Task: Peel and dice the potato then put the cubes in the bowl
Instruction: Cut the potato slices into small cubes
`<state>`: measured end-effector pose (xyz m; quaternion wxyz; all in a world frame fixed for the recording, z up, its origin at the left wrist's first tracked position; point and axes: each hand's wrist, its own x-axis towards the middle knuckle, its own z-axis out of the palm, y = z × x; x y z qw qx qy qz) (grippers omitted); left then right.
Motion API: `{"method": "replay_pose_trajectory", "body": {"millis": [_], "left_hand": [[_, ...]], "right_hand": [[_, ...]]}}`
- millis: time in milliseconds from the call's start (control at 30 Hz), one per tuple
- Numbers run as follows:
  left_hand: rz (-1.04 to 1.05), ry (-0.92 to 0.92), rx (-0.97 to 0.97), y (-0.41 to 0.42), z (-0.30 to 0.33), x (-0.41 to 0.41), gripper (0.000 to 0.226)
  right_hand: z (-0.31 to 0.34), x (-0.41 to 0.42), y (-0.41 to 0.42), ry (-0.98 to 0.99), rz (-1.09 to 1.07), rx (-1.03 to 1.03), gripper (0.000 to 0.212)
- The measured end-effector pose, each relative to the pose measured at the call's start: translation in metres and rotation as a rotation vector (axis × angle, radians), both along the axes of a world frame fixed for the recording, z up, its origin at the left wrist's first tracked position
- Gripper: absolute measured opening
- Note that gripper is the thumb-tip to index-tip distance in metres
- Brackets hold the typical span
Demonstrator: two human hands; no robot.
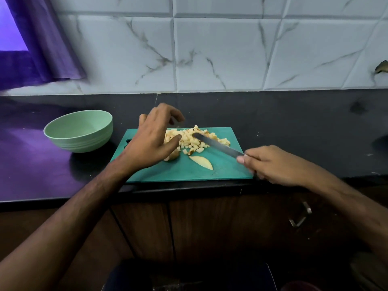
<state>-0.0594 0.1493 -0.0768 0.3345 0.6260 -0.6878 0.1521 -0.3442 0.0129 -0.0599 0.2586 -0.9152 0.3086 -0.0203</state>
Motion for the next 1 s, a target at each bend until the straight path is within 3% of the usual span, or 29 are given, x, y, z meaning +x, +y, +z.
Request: {"method": "replay_pose_trajectory", "body": {"millis": [133, 300, 633, 1000], "left_hand": [[-0.128, -0.090, 0.228, -0.008, 0.005, -0.004, 0.035], [-0.155, -0.185, 0.427, -0.020, -0.002, -0.016, 0.034], [-0.100, -0.248, 0.496, -0.029, 0.001, -0.017, 0.017], [-0.117, -0.197, 0.486, -0.029, -0.002, -0.016, 0.018]], "right_hand": [[0.007, -0.014, 0.026, 0.274, 0.059, -0.311, 0.042], [0.006, -0.013, 0.035, 0.304, 0.055, -0.390, 0.044], [-0.009, -0.015, 0.049, 0.289, 0.017, -0.646, 0.037], [0.000, -0.007, 0.048, 0.331, 0.054, -0.514, 0.046]]}}
